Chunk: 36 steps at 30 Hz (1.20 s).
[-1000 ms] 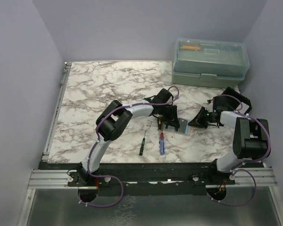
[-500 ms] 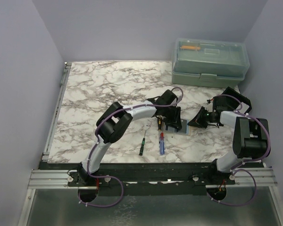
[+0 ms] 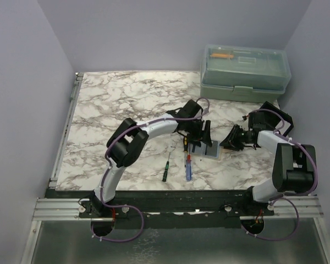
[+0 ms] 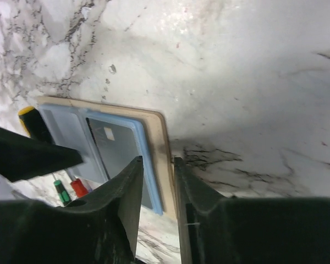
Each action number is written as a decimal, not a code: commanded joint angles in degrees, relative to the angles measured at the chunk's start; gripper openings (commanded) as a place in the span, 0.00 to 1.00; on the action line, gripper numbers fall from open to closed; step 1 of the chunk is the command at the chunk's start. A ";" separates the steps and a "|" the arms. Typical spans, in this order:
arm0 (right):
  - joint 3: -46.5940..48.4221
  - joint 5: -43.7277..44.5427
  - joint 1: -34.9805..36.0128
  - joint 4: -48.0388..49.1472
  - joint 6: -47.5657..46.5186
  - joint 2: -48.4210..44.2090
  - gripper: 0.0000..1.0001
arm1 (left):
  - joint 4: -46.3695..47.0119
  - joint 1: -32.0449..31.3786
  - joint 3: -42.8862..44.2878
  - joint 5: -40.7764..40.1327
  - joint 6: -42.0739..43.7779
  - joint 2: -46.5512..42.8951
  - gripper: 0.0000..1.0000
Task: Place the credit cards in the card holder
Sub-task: Insert the credit card into the card holder, then close the card holder at the center of the board.
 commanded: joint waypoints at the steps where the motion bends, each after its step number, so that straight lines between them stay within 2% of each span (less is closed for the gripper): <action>1: 1.58 3.09 -0.14 -4.52 -3.15 -1.81 0.33 | -3.50 3.59 -3.14 2.01 3.09 -6.87 0.69; 8: 0.90 0.52 0.22 -3.78 -2.14 -3.67 0.30 | -4.24 6.28 -8.10 2.75 4.87 -9.52 0.71; 13: -0.15 0.09 1.72 -2.97 -1.94 -4.02 0.25 | -3.35 6.18 -6.43 0.66 5.49 -7.14 0.71; 15: -0.73 -0.18 1.87 -2.23 -1.47 -2.99 0.21 | -2.84 6.13 -5.53 -1.11 5.51 -6.34 0.71; 21: -3.50 2.51 0.61 1.95 5.26 0.74 0.11 | -2.75 5.43 -2.61 -3.43 5.29 -4.26 0.71; 29: -6.29 9.29 -6.43 1.15 7.73 0.47 0.10 | -4.93 5.51 2.83 -4.20 5.40 -0.90 0.72; 36: -6.57 9.89 -6.75 0.71 7.93 -0.71 0.10 | -6.82 5.57 5.57 -7.86 6.82 1.84 0.72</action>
